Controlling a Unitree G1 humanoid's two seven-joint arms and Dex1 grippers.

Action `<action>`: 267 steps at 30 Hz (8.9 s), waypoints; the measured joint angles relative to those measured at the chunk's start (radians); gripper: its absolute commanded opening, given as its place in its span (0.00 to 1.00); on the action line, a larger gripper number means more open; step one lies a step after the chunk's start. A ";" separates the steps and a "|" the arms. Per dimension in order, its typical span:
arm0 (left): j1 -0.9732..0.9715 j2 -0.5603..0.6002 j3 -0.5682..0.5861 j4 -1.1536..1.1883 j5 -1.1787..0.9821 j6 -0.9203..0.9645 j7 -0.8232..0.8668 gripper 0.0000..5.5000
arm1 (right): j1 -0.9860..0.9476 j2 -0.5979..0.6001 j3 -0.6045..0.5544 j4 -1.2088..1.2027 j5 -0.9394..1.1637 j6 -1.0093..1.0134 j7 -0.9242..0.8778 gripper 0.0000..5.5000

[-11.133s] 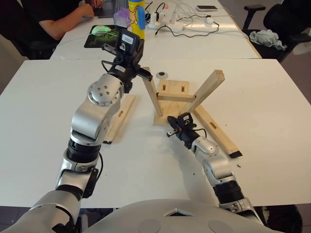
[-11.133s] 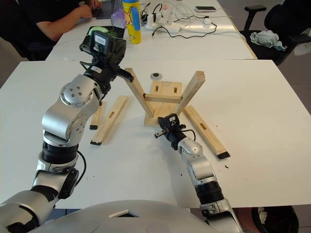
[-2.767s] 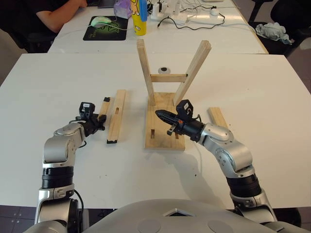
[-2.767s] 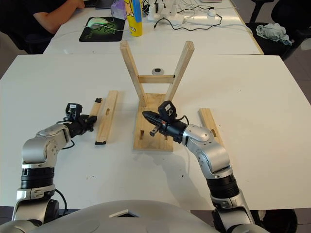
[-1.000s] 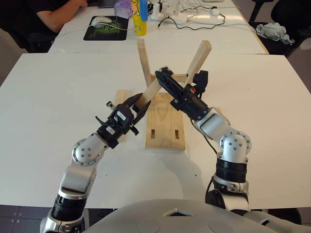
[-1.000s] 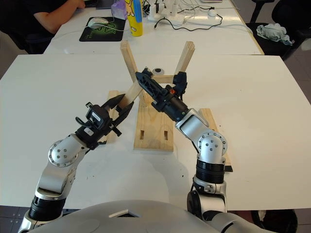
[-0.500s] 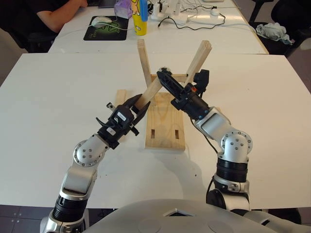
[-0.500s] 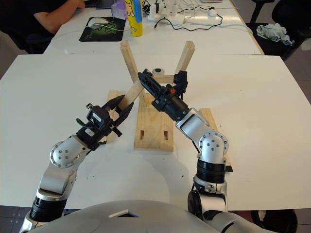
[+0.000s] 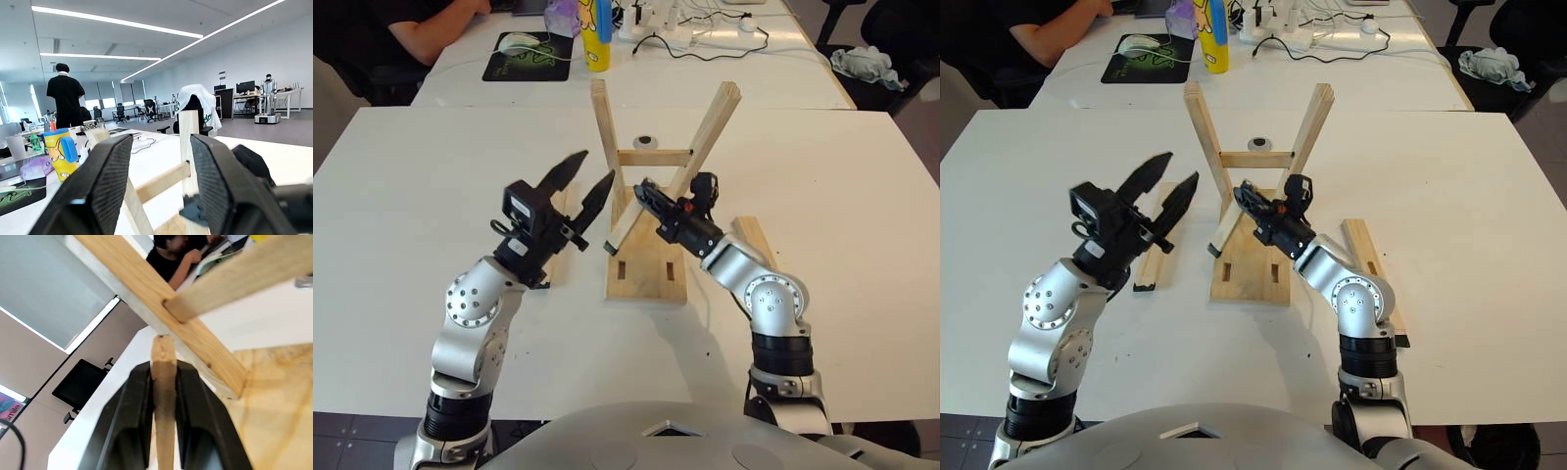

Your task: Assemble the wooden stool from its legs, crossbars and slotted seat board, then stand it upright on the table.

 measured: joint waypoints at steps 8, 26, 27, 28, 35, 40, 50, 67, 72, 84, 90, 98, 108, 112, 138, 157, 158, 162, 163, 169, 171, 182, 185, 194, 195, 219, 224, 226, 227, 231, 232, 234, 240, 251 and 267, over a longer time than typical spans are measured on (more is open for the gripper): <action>0.031 -0.016 0.047 -0.010 0.014 0.011 0.085 0.40 | 0.240 -0.168 -0.262 -0.302 0.280 0.080 -0.013 0.08; 0.234 -0.104 -0.004 -0.065 0.131 -0.034 0.206 0.40 | 0.187 -0.571 -0.471 -0.073 0.211 0.116 0.107 0.08; 0.241 -0.106 -0.006 -0.065 0.132 -0.035 0.207 0.40 | 0.189 -0.575 -0.471 -0.068 0.197 0.115 0.114 0.08; 0.248 -0.108 -0.008 -0.065 0.135 -0.035 0.209 0.40 | 0.189 -0.582 -0.471 -0.064 0.186 0.114 0.122 0.08; 0.270 -0.117 -0.024 -0.067 0.162 -0.046 0.225 0.40 | 0.179 -0.600 -0.469 -0.018 0.116 0.113 0.179 0.08; 0.290 -0.129 -0.033 -0.069 0.176 -0.055 0.236 0.40 | 0.175 -0.615 -0.470 0.001 0.082 0.117 0.209 0.08; 0.302 -0.135 -0.035 -0.079 0.191 -0.059 0.246 0.40 | 0.160 -0.620 -0.466 0.034 0.039 0.126 0.235 0.08; 0.284 -0.125 -0.031 -0.083 0.191 -0.029 0.240 0.40 | 0.256 -0.502 -0.406 -0.150 -0.076 0.026 0.181 0.08; 0.253 -0.107 -0.030 -0.083 0.186 -0.009 0.220 0.40 | 0.323 -0.401 -0.367 -0.196 -0.157 -0.122 0.165 0.08; 0.135 -0.057 -0.005 -0.039 0.130 0.040 0.138 0.40 | 0.326 -0.182 -0.251 -0.075 -0.339 -0.483 0.154 0.08; 0.113 -0.033 0.009 -0.026 0.113 0.048 0.111 0.40 | 0.391 -0.155 -0.254 -0.107 -0.349 -0.546 0.158 0.08; 0.114 -0.025 0.008 -0.010 0.117 0.046 0.101 0.40 | 0.558 -0.139 -0.230 -0.162 -0.398 -0.689 0.208 0.08; 0.038 0.008 0.008 0.076 0.092 0.039 0.019 0.40 | 0.557 -0.035 -0.165 -0.051 -0.516 -0.918 0.179 0.08; -0.019 0.025 0.009 0.118 0.075 0.040 -0.021 0.40 | 0.505 0.013 -0.142 0.010 -0.549 -0.973 0.138 0.08; -0.292 -0.182 -0.274 0.246 -0.069 0.671 0.043 0.40 | 0.140 -0.011 -0.316 -0.146 0.221 -0.186 -0.277 0.08; -0.338 -0.303 -0.304 0.316 -0.117 0.791 0.070 0.40 | 0.099 -0.028 -0.295 -0.146 0.310 -0.117 -0.308 0.08; -0.340 -0.298 -0.311 0.321 -0.104 0.783 0.072 0.40 | 0.099 -0.028 -0.295 -0.146 0.318 -0.112 -0.311 0.08; -0.355 -0.276 -0.338 0.361 -0.053 0.761 0.078 0.40 | 0.095 -0.028 -0.297 -0.145 0.361 -0.100 -0.315 0.08; -0.358 -0.273 -0.349 0.371 -0.039 0.752 0.078 0.40 | 0.094 -0.029 -0.296 -0.145 0.369 -0.098 -0.317 0.08; -0.365 -0.257 -0.363 0.411 0.017 0.732 0.091 0.40 | 0.079 -0.051 -0.297 -0.137 0.418 -0.077 -0.319 0.08; -0.364 -0.253 -0.358 0.418 0.025 0.728 0.091 0.40 | 0.079 -0.074 -0.301 -0.136 0.438 -0.062 -0.318 0.08; -0.333 -0.211 -0.303 0.423 0.051 0.726 0.097 0.40 | 0.208 -0.276 -0.324 -0.176 0.522 0.053 -0.165 0.08; -0.326 -0.212 -0.294 0.418 0.051 0.717 0.098 0.40 | 0.236 -0.307 -0.318 -0.196 0.459 0.040 -0.103 0.08; -0.180 -0.266 -0.271 0.226 0.007 0.552 0.095 0.40 | 0.291 -0.406 -0.398 -0.237 0.310 -0.047 0.026 0.08; -0.152 -0.267 -0.271 0.212 0.006 0.543 0.098 0.40 | 0.292 -0.433 -0.416 -0.224 0.316 -0.035 0.042 0.08; 0.059 -0.297 -0.249 0.148 0.053 0.370 0.260 0.40 | 0.360 -0.753 -0.484 -0.104 0.235 0.167 0.342 0.08; 0.076 -0.306 -0.257 0.148 0.056 0.355 0.276 0.40 | 0.298 -0.746 -0.446 -0.084 0.230 0.193 0.337 0.08; 0.077 -0.308 -0.263 0.148 0.056 0.354 0.281 0.40 | 0.279 -0.734 -0.438 -0.085 0.231 0.205 0.323 0.08; 0.077 -0.309 -0.263 0.148 0.056 0.354 0.283 0.40 | 0.276 -0.730 -0.437 -0.087 0.231 0.209 0.320 0.08; 0.077 -0.309 -0.265 0.147 0.056 0.355 0.289 0.40 | 0.275 -0.728 -0.436 -0.089 0.225 0.214 0.317 0.08; 0.079 -0.309 -0.266 0.147 0.056 0.355 0.292 0.40 | 0.273 -0.727 -0.434 -0.089 0.218 0.213 0.317 0.08; 0.085 -0.308 -0.268 0.145 0.056 0.356 0.295 0.40 | 0.270 -0.721 -0.432 -0.094 0.209 0.211 0.313 0.08; 0.086 -0.308 -0.269 0.142 0.055 0.369 0.305 0.40 | 0.283 -0.713 -0.431 -0.146 0.197 0.219 0.283 0.08; 0.086 -0.308 -0.270 0.133 0.054 0.388 0.310 0.40 | 0.196 -0.690 -0.434 -0.130 0.250 0.337 0.154 0.08; 0.087 -0.307 -0.266 0.122 0.054 0.403 0.315 0.40 | 0.050 -0.659 -0.444 -0.164 0.517 0.561 -0.288 0.08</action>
